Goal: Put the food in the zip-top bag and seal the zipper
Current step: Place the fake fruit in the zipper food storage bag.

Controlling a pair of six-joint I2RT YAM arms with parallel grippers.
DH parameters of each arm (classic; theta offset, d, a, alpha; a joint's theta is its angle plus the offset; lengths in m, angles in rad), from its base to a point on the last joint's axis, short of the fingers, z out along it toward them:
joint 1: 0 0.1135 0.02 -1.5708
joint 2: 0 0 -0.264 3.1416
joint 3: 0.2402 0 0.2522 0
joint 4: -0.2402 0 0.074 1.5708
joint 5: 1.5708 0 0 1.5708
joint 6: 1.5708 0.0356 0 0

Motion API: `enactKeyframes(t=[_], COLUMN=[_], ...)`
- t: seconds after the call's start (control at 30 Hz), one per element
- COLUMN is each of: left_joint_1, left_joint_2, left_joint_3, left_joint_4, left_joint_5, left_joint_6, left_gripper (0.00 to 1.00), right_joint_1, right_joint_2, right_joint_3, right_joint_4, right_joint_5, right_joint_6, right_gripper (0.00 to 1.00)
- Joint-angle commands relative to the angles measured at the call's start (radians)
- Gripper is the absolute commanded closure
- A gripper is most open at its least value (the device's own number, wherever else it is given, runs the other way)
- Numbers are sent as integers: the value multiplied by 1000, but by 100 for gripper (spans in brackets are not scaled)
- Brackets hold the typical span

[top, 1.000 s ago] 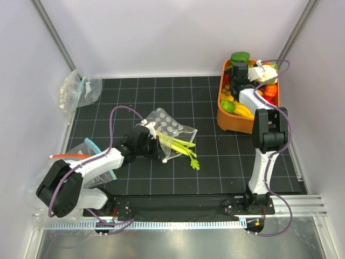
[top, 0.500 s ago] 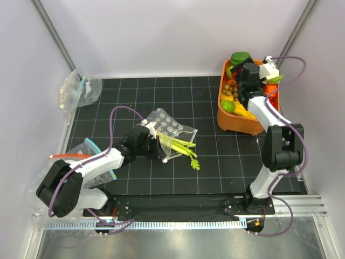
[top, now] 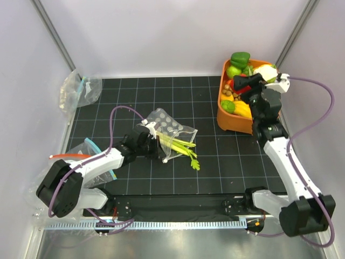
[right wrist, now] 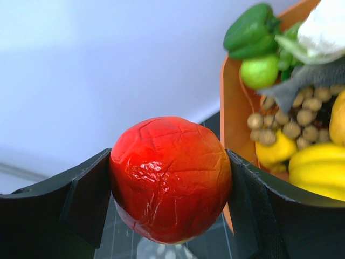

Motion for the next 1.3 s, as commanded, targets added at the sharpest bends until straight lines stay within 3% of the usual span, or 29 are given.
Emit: enactKeyframes(t=[0.0,0.13,0.23,0.37,0.47,0.63,0.77,1.27], left_joint_1=[4,4,6,4,4,4,4,-74], left_joint_2=[-15,-34,-37,-26,-32,-61,-66,-61], left_joint_3=[9,4,6,15,18,12,13,6], left_joint_4=[26,18,18,9,-3,-14,-16,133], left_joint_5=[16,1,-2,-13,-18,-48,-42,136], left_joint_6=[4,7,8,18,22,27,27,28], left_gripper=[100,100,100,100,100,100,100,100], right_joint_1=[40,181,280,356,466,525,592,628], right_joint_2=[-99,-158,-164,-123,-42,121,208,244], right_joint_3=[-65,-162,-261,-349,-324,-236,-191,-398], right_joint_4=[-116,-199,-161,-24,-68,-108,-158,361], right_joint_5=[-136,-162,-160,-295,-230,-311,-268,-144], right_joint_6=[16,-67,-130,-110,-187,-236,-270,-273], right_gripper=[45,45,45,47,46,46,46,49])
